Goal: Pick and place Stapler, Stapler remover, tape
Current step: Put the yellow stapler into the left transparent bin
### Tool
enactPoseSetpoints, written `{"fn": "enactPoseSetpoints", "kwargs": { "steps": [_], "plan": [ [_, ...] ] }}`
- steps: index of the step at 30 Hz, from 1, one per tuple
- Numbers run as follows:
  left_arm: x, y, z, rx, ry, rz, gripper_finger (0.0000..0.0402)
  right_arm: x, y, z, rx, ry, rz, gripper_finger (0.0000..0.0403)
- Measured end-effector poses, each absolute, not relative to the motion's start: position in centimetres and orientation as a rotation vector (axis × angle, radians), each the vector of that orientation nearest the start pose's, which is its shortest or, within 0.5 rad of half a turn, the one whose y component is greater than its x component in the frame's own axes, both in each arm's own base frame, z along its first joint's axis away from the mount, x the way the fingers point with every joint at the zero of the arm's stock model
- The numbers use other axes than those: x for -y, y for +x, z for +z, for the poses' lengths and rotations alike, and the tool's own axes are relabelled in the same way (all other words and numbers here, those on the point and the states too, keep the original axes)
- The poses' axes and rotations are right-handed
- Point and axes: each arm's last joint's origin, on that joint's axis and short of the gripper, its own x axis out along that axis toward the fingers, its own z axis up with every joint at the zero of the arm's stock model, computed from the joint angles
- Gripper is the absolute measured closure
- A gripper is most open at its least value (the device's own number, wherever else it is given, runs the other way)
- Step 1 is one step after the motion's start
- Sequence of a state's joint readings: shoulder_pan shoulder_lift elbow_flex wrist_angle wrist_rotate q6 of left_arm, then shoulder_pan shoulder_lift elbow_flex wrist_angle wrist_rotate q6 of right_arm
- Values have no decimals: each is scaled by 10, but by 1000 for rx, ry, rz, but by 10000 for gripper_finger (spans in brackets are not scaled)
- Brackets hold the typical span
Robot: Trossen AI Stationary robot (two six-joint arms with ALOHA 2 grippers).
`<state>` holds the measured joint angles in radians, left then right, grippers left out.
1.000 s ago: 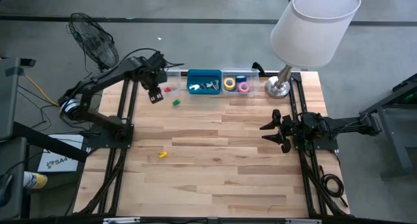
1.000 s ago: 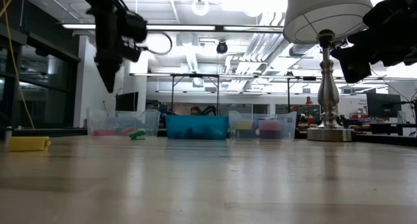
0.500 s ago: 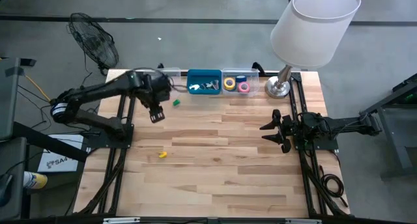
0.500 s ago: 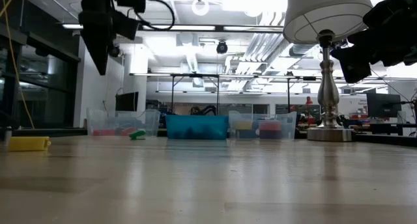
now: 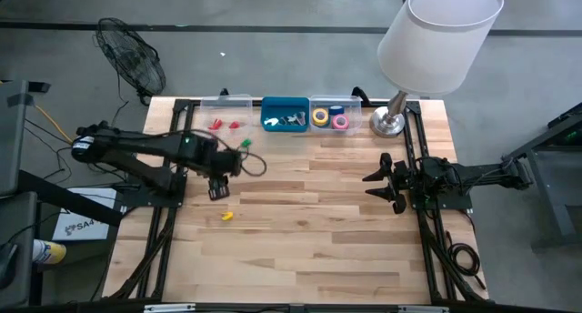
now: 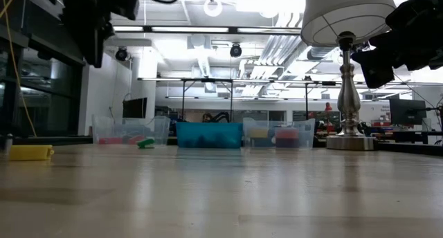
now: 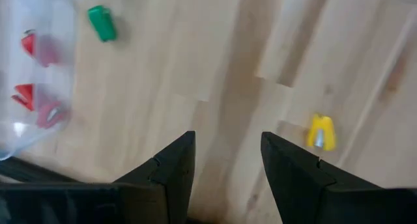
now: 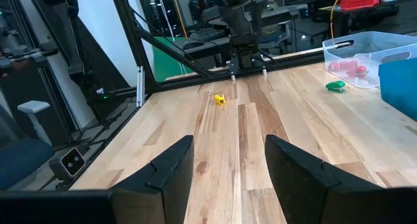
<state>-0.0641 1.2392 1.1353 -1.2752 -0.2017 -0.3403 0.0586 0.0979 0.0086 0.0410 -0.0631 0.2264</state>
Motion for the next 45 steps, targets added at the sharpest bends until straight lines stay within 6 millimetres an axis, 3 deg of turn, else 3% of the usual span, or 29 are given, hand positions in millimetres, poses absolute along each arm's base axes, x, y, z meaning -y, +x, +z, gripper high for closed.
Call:
{"fn": "enactPoseSetpoints", "kwargs": {
  "steps": [6, 18, 26, 40, 45],
  "plan": [
    [35, 198, 283, -1333, -122, 330, 231, -8, 103, 163, -62, 226, 116, 222],
    [73, 195, 228, -1263, -289, 271, 231, -8, 103, 163, -62, 226, 116, 222],
    [81, 189, 200, -1242, -327, 253, 231, -8, 103, 163, -62, 226, 116, 222],
    [84, 188, 180, -1202, -350, 158, 230, -8, 103, 163, -62, 226, 116, 222],
    [84, 187, 176, -1209, -345, 163, 196, -8, 103, 163, -62, 226, 116, 222]
  ]
}}
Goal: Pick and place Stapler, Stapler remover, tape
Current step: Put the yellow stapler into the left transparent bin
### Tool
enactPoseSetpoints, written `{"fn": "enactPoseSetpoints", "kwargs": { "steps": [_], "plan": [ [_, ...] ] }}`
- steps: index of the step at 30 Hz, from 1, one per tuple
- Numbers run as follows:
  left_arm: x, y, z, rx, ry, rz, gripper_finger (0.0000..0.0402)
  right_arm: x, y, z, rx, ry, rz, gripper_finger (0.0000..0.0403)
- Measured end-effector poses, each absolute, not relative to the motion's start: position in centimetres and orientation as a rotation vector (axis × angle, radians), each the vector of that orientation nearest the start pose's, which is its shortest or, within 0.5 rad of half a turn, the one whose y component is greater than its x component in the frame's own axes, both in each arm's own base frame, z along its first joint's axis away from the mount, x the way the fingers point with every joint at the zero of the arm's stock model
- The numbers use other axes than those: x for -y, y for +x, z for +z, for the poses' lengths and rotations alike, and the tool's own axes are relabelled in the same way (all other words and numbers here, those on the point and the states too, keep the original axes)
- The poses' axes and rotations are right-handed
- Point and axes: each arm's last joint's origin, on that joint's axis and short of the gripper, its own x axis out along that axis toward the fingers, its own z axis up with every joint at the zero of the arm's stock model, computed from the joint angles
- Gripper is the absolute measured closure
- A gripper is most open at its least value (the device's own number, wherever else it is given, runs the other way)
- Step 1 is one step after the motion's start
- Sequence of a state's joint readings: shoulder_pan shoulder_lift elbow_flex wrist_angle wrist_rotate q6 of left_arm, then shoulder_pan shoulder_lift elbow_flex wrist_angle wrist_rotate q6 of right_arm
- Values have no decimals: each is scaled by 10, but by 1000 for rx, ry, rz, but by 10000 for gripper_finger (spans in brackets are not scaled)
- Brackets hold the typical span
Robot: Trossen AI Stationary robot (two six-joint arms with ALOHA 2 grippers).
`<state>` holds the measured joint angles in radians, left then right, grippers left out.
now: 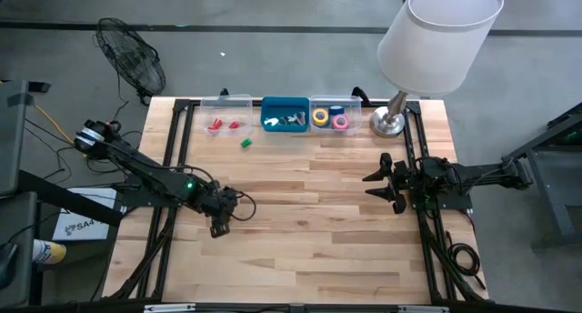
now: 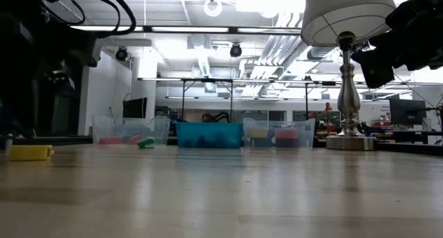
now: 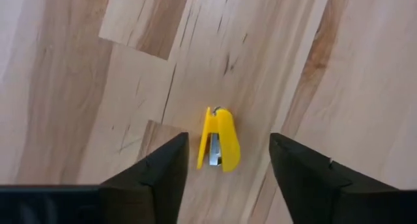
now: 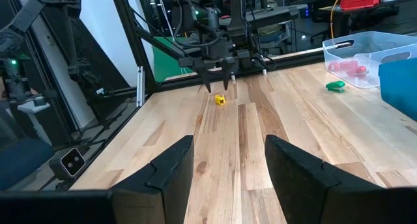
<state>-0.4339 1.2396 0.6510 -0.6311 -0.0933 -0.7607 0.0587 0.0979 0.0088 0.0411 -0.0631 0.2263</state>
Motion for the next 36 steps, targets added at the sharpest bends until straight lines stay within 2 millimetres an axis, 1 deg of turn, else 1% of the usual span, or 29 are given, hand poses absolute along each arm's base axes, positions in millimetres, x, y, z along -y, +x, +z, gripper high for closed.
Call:
{"fn": "enactPoseSetpoints", "kwargs": {
  "steps": [4, 7, 23, 28, 36],
  "plan": [
    [83, 186, 176, -1212, -339, 164, 156, -8, 103, 163, -62, 226, 116, 222],
    [83, 187, 175, -1217, -336, 167, 140, -8, 103, 163, -62, 226, 116, 222],
    [89, 199, 146, -1318, -276, 191, 136, -8, 103, 163, -62, 226, 116, 222],
    [90, 201, 141, -1338, -263, 203, 152, -8, 103, 163, -62, 226, 116, 222],
    [90, 200, 139, -1353, -262, 214, 212, -8, 103, 163, -62, 226, 116, 222]
  ]
}}
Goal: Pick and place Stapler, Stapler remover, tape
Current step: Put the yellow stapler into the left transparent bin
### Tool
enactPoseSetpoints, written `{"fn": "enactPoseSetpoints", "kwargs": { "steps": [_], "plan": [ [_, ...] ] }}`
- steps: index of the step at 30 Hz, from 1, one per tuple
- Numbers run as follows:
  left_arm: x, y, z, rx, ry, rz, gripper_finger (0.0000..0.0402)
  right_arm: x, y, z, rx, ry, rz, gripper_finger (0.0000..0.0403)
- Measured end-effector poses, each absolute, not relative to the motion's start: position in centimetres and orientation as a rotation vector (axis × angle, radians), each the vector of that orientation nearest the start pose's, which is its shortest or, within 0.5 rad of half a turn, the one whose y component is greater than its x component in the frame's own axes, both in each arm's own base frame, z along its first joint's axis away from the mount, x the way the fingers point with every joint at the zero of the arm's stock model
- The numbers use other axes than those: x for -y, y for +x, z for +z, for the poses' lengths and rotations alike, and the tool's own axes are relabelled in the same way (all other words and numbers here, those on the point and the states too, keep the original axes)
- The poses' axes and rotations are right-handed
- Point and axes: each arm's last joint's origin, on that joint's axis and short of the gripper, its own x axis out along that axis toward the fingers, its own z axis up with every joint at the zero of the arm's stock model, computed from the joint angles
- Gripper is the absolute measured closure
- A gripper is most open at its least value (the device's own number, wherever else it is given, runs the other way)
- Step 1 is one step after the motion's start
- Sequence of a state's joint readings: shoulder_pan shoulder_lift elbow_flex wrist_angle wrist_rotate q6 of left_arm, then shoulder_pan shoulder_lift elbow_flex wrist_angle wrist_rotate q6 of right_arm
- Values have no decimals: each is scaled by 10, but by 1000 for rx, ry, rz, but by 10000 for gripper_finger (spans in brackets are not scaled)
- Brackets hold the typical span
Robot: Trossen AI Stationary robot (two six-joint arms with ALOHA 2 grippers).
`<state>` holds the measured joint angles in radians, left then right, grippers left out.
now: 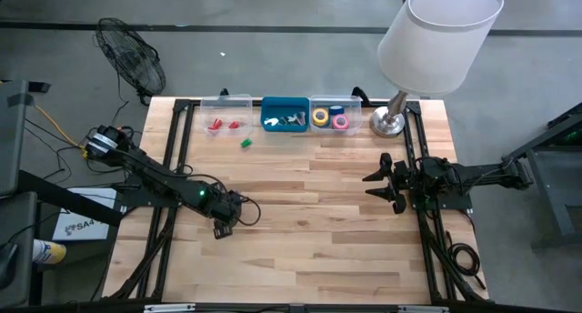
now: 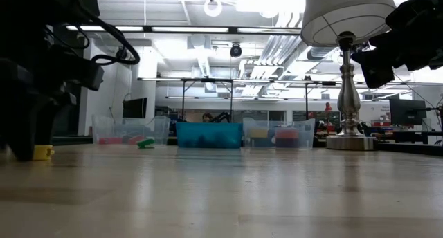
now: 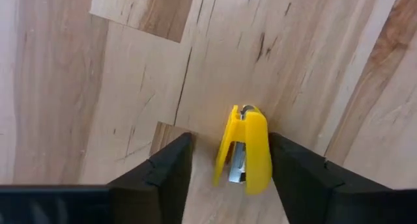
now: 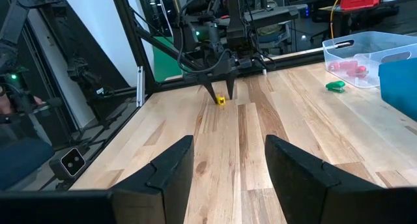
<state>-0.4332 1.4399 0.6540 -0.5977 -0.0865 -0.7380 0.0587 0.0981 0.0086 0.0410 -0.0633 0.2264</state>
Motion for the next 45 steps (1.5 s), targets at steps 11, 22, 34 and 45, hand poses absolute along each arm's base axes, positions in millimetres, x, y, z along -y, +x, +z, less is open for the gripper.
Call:
{"fn": "enactPoseSetpoints", "kwargs": {
  "steps": [11, 22, 34, 45],
  "plan": [
    [90, 200, 139, -1354, -287, 233, 279, -8, 103, 163, -62, 226, 116, 222],
    [89, 201, 139, -1325, -302, 271, 337, -8, 103, 163, -62, 226, 116, 222],
    [90, 216, 154, -1172, -258, 367, 337, -8, 103, 163, -62, 226, 116, 222],
    [64, 243, 182, -1031, -138, 489, 337, -8, 103, 163, -62, 226, 116, 222]
  ]
}}
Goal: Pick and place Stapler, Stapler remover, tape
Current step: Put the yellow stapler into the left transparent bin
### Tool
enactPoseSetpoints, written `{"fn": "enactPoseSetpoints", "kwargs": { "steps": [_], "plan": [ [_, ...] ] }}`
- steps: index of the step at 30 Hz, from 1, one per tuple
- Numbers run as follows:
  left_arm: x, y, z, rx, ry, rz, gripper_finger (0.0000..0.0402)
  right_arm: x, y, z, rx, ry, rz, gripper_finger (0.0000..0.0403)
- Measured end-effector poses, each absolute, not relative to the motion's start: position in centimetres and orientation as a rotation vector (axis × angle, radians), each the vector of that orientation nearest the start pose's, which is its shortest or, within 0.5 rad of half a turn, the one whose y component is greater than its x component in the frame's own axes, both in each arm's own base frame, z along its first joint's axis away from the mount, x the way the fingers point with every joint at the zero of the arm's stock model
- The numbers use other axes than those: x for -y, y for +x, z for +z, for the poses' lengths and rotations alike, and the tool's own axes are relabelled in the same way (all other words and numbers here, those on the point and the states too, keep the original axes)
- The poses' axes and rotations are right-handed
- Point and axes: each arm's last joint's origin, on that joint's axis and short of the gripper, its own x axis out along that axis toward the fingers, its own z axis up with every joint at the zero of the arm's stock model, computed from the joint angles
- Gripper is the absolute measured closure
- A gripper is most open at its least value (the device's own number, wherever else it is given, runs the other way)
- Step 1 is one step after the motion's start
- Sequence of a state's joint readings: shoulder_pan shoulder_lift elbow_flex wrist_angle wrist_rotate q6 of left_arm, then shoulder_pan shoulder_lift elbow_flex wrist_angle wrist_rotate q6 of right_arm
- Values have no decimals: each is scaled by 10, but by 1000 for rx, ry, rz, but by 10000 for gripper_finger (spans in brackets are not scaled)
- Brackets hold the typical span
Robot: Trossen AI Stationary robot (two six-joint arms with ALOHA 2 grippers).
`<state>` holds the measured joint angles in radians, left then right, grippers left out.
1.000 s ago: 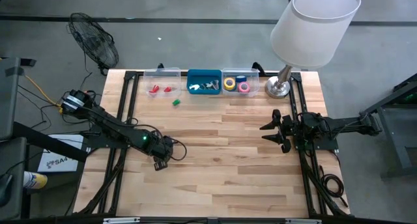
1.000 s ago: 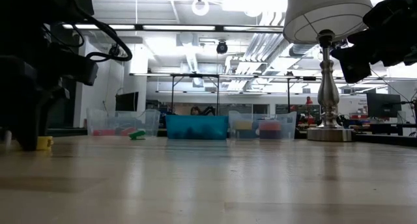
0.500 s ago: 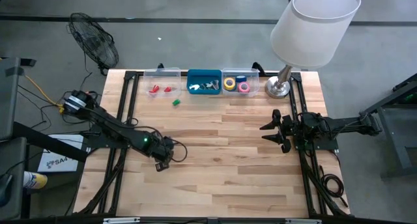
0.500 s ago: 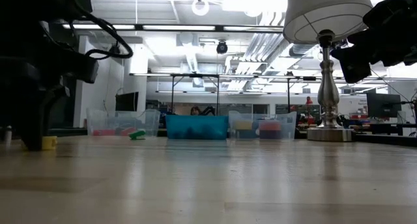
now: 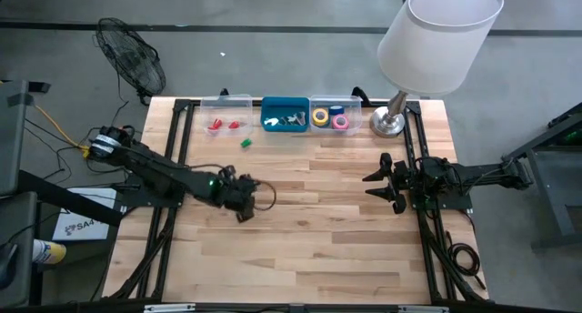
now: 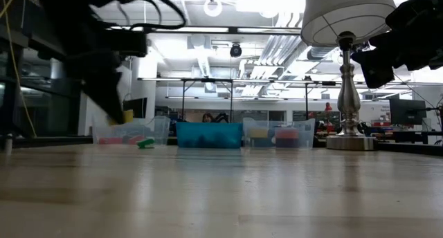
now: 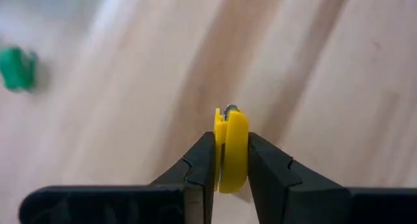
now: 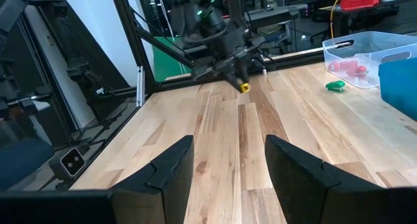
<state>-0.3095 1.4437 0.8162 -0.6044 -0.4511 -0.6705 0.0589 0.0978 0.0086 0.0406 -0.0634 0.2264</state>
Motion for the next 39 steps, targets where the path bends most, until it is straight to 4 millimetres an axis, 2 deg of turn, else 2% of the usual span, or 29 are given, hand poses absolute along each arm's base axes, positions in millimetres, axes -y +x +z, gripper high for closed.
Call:
{"fn": "enactPoseSetpoints", "kwargs": {
  "steps": [9, 16, 23, 30, 39],
  "plan": [
    [7, 269, 212, -1041, -4, 482, 337, -8, 103, 163, -62, 226, 116, 222],
    [-49, 273, 241, -1095, 92, 519, 337, -8, 103, 163, -62, 226, 116, 222],
    [-102, 263, 257, -1128, 100, 596, 337, -8, 103, 163, -62, 226, 116, 222],
    [-149, 240, 258, -1151, 9, 706, 337, -8, 103, 163, -62, 226, 116, 222],
    [-192, 207, 258, -1155, -116, 855, 337, -8, 103, 163, -62, 226, 116, 222]
  ]
}}
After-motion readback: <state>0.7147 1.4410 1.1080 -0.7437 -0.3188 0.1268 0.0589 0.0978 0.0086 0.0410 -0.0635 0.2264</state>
